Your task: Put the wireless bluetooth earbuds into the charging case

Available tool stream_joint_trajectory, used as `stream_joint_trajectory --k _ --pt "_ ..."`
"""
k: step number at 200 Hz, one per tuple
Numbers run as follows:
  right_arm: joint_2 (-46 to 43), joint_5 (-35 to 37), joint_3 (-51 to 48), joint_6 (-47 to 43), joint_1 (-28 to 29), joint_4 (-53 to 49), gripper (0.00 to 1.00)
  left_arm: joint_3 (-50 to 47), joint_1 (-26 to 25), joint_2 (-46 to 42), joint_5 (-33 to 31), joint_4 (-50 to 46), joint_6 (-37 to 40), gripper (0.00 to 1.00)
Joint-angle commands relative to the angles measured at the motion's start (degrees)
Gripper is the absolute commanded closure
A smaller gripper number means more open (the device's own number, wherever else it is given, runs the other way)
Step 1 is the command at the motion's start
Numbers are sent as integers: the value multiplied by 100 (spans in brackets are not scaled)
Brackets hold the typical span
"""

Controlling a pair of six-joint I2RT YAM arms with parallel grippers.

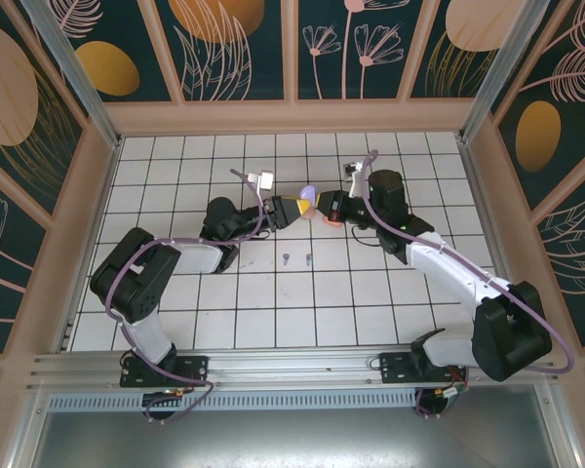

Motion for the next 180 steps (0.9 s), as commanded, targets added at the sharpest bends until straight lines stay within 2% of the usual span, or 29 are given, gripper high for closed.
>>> stream_joint_trajectory --k 1,16,40,52,67,123,180 --pt "-150 242 78 -144 7 -27 100 -74 -16 13 -172 69 70 44" --pt "-209 361 52 -181 -1 -131 100 -190 -20 -40 -349 79 119 31" --pt "-296 486 25 -280 -32 -301 100 -376 -21 -178 -615 35 239 19" --pt "-334 565 41 -379 -32 -454 100 -426 -11 -266 -726 -240 420 15" --pt "-388 705 60 -540 -41 -676 100 -424 -10 -622 -858 -816 808 2" --pt "-537 1027 76 -1113 -76 -1318 100 9 -11 -1786 -1810 -3924 2900 2" --pt "-618 1337 34 -1648 -66 -1550 100 606 -12 -2477 -2797 -6085 4280 1"
